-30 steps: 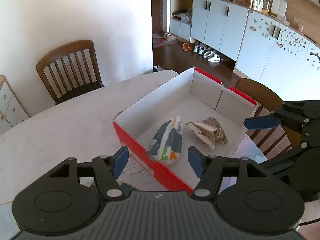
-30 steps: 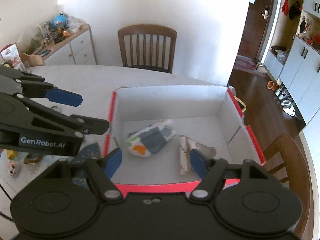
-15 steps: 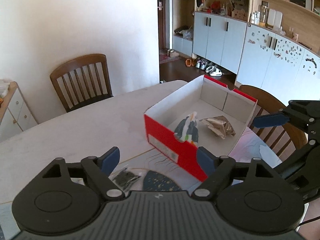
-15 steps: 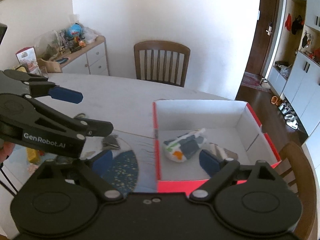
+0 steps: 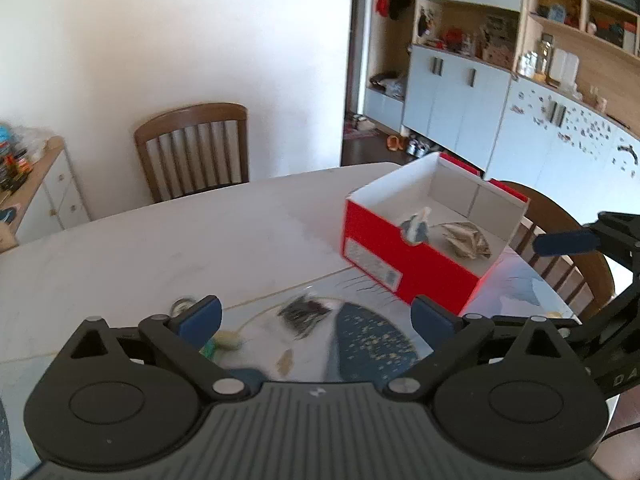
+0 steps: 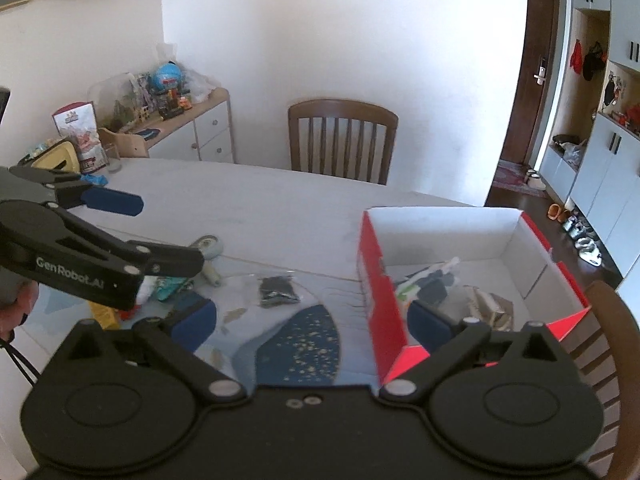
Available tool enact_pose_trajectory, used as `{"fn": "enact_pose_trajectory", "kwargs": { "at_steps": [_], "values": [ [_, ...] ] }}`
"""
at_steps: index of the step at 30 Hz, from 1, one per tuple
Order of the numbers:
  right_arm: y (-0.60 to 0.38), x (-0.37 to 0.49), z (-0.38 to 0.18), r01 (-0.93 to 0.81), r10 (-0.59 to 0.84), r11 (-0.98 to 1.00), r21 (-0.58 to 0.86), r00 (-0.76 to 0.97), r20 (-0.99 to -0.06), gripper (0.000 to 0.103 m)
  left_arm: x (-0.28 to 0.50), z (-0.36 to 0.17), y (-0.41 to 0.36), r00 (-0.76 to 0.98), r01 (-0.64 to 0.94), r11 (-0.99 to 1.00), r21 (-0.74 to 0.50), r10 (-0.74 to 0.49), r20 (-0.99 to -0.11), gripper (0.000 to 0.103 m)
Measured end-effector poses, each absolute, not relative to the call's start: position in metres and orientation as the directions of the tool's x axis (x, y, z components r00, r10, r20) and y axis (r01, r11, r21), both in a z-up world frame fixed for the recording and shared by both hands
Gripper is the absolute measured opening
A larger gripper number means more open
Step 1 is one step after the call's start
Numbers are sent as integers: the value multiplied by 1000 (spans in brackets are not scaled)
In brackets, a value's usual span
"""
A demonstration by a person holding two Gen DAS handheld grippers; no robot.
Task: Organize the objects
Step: 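Withdraw both grippers from the shoebox back over the table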
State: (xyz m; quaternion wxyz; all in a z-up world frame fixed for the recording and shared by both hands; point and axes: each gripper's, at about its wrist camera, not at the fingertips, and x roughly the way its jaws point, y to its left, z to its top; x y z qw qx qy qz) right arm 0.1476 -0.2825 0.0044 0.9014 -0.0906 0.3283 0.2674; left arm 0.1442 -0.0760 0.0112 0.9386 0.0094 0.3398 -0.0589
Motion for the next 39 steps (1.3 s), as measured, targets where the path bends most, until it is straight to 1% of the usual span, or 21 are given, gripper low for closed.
{"fn": "enact_pose_trajectory", "kwargs": {
  "at_steps": [7,13,21,26,35,39],
  "values": [
    [-258,133,-6,-536,437,843,47,632,-640,102,114,-1,-32,795,36,999,-15,-38,-605,103],
    [-236,127,-19,-532,431,846,49,626,-650,102,97,-15,6,773,-11,999,-38,-16,-634,103],
    [-212,129,-42,-514,413,855,64,601,-684,102,77,-42,26,754,-24,998,52,52,-655,103],
    [-198,133,-56,-515,408,855,69,583,-703,101,69,-66,44,713,-41,999,-12,21,-701,103],
    [-169,148,-82,-524,401,848,80,535,-744,101,71,-104,66,683,-82,996,-20,42,-729,103],
    [-158,157,-96,-514,403,851,110,503,-764,100,77,-115,68,680,-72,997,-15,38,-732,103]
  ]
}}
